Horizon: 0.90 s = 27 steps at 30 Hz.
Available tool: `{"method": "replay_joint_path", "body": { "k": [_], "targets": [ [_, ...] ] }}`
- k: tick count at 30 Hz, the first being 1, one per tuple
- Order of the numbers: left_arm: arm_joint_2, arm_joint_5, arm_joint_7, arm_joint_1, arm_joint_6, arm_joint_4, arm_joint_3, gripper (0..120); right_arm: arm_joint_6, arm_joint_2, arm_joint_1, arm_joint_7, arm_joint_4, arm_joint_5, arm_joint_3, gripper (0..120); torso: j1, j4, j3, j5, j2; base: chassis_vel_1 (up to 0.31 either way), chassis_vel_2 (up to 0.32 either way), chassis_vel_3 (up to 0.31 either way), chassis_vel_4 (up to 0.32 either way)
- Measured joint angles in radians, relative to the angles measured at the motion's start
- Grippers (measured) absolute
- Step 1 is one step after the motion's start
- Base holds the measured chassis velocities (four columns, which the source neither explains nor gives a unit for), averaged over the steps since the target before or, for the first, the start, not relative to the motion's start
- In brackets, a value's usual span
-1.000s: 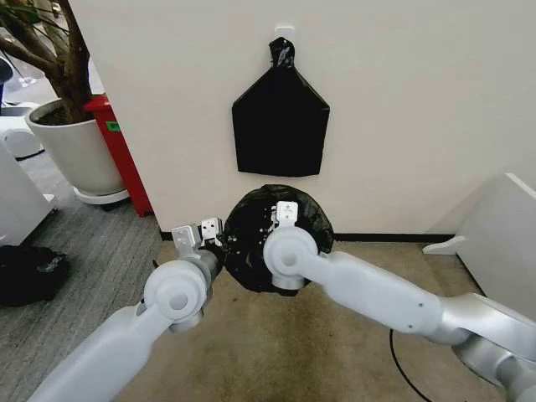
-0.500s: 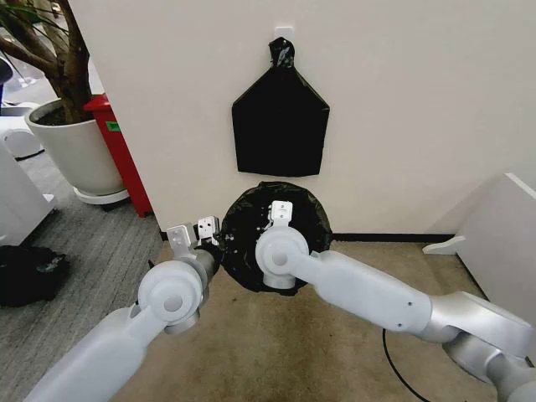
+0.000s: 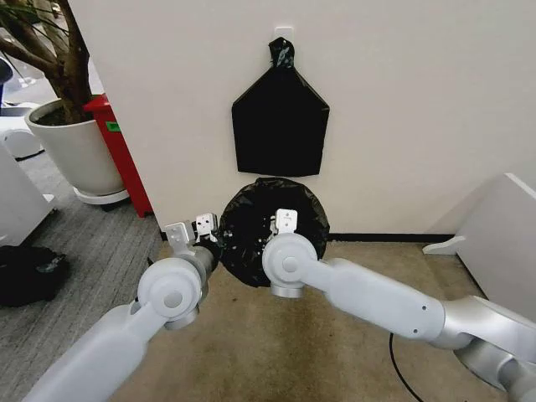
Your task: Place the garbage bag over the trash bin.
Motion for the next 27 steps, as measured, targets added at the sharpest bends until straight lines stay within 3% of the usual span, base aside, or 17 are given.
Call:
{"method": "replay_joint_path", "body": {
  "k": [11, 27],
  "targets": [
    [-0.005, 0.012, 0.014, 0.003, 0.002, 0.008, -0.006, 0, 0.012, 0.006, 0.094, 0.014, 0.036, 0.044, 0.009, 0, 0.0, 0.0001, 0.0, -0.0002, 0.0, 0.0, 0.0, 0.0, 0.0],
    [0.008, 0.009, 0.021, 0.01, 0.003, -0.025, -0.029, 0, -0.034, 0.065, 0.04, -0.042, -0.205, -0.077, 0.037, 0, 0.0, 0.0001, 0.0, -0.0001, 0.0, 0.0, 0.0, 0.0, 0.0]
  ]
}}
